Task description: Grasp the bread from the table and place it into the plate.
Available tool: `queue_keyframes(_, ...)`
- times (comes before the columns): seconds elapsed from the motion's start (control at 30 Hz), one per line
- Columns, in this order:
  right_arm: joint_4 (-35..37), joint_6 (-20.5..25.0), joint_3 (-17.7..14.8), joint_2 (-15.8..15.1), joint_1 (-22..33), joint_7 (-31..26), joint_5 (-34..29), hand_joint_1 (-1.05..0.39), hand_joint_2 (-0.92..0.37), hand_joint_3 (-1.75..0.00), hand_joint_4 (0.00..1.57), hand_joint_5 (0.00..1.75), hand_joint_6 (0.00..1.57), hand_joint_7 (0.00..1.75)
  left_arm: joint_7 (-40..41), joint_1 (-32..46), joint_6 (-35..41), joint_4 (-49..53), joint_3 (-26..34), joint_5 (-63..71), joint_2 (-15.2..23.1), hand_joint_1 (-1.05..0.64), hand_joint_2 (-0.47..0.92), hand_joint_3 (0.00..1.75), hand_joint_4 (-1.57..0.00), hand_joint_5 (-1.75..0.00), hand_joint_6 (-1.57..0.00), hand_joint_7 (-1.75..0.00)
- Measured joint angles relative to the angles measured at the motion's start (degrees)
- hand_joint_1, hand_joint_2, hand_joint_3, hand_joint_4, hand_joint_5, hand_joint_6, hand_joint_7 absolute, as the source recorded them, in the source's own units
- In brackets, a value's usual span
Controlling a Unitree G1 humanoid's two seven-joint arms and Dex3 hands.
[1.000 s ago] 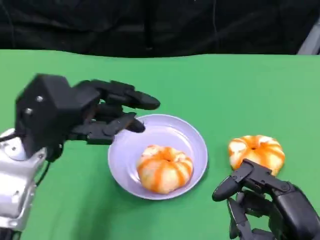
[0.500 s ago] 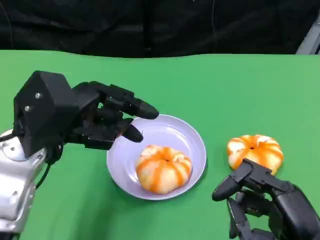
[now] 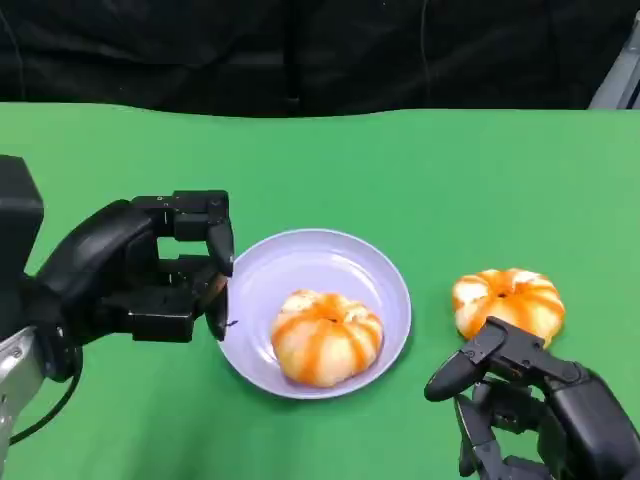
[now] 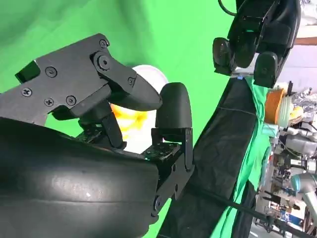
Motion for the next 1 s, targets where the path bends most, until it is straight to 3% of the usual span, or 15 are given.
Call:
queue_keyframes(0.27, 0.58, -0.14, -0.15, -0.01, -0.22, 0.05, 0.01, -0.06, -0.69, -0.99, 0.76, 1.75, 0.70, 1.48, 0.12, -0.13, 5.96, -5.40, 3.45, -6.85, 1.84, -0.02, 0.59, 1.22, -0.80, -1.75, -0.68, -1.73)
queue_keyframes(1.0, 0.60, -0.28, -0.23, 0.00, -0.25, 0.13, 0.23, -0.07, -0.69, -0.98, 0.76, 1.75, 0.70, 1.47, 1.13, -0.11, 7.65, -6.10, 3.87, -9.10, 2.97, -0.03, 0.60, 1.21, -0.81, -1.75, -0.68, -1.74)
